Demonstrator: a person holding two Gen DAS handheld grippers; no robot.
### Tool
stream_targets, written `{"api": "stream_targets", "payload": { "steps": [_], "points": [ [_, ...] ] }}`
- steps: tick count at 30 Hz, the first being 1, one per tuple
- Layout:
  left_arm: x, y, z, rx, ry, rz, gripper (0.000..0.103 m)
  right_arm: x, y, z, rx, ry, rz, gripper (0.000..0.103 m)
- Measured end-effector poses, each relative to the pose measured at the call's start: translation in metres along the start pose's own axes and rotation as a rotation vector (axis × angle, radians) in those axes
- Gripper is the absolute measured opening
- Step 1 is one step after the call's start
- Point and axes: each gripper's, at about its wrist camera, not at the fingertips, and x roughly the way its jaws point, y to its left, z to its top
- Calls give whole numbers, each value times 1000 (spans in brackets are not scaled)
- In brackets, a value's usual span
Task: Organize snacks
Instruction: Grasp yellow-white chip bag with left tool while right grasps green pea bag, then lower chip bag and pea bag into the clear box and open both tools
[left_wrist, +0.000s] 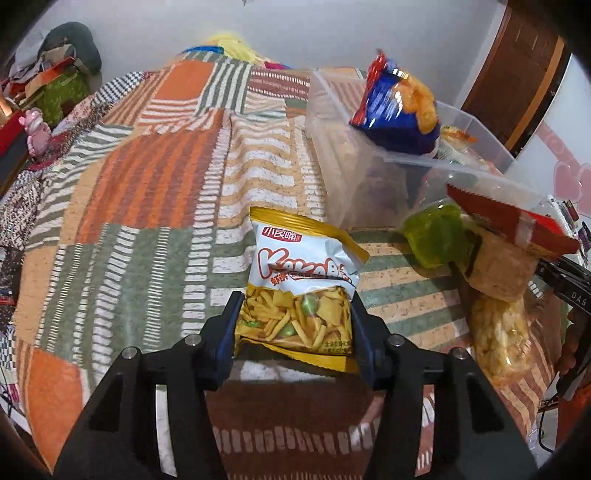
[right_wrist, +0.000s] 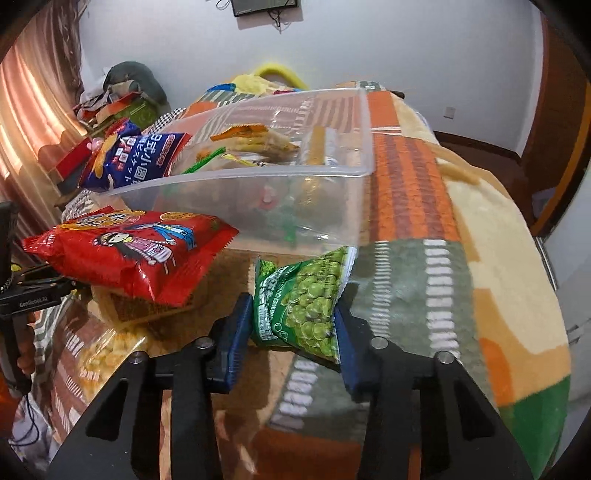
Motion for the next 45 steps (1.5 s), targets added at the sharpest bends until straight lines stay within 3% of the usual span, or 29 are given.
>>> {"api": "stream_targets", "payload": {
  "steps": [3,5,13,23,30,45],
  "points": [
    [-18,-3,2,5,-32,-4,53,-8,-5,0,9,-18,-8,31],
    [-31,-6,6,9,-59,-6,53,-12,-7,1,13,-29,-8,20],
    [-76,-28,34,40,-172,-51,53,-35,-7,10,1,-116,-16,21],
    [-90,-68,80,98,-252,-111,53,-65,-4,46,-19,-281,-3,21],
    [-63,-90,104,107,-216,-152,53,-58,7,68,-42,-319,6,21],
    [11,-122,145,112,-96,-177,54,-1,11,91,-47,-228,3,21]
  ]
}}
